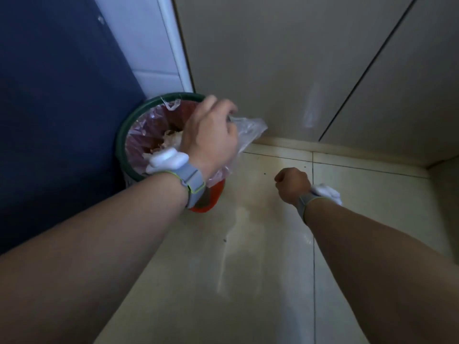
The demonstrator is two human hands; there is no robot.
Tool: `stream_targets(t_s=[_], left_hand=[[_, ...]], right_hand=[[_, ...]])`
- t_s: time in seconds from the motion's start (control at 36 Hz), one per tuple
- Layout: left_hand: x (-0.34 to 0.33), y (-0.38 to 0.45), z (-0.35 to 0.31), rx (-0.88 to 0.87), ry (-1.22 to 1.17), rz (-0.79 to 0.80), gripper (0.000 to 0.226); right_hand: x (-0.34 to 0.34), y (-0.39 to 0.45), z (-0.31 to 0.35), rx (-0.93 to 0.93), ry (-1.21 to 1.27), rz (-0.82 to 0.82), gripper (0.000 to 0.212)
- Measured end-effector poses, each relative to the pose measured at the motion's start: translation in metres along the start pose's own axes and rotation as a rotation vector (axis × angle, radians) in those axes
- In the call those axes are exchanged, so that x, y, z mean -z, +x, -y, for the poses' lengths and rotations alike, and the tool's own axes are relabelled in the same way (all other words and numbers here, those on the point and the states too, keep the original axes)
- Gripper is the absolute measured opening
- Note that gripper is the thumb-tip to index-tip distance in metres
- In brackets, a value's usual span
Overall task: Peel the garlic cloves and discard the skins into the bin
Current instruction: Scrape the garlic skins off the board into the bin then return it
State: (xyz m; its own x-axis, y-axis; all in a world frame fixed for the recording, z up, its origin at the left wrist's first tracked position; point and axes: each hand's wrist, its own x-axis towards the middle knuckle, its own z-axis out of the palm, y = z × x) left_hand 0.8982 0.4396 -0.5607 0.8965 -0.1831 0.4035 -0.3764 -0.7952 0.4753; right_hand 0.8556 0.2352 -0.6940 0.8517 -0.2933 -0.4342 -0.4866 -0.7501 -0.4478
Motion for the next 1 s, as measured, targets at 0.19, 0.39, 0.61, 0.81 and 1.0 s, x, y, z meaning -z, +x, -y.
stream_targets(t_s=[0.19, 0.39, 0.61, 0.81, 1.0], left_hand=[[-0.065, -0.106, 0.004, -0.383, -0.005, 0.442, 0.029], [-0.102, -0.167, 0.066, 0.263, 0.137, 0.707, 0.028], [-0.102, -0.207, 0.102, 0.448, 0.089, 0.738, 0.022], [-0.109, -0.209, 0.104, 0.37, 0.094, 0.807, 0.033], [-0.121, -0.208, 0.102, 0.297, 0.136, 0.795, 0.02]], right_hand=[[-0.007, 0.058, -0.017, 0.058, 0.011, -0.012, 0.022], [-0.03, 0.084, -0.011, 0.119, -0.032, -0.004, 0.025], [-0.054, 0.094, 0.0, 0.057, -0.167, -0.038, 0.022], [-0.059, 0.095, 0.001, 0.002, -0.187, -0.01, 0.03], [-0.064, 0.069, -0.02, -0.009, -0.08, -0.094, 0.028]])
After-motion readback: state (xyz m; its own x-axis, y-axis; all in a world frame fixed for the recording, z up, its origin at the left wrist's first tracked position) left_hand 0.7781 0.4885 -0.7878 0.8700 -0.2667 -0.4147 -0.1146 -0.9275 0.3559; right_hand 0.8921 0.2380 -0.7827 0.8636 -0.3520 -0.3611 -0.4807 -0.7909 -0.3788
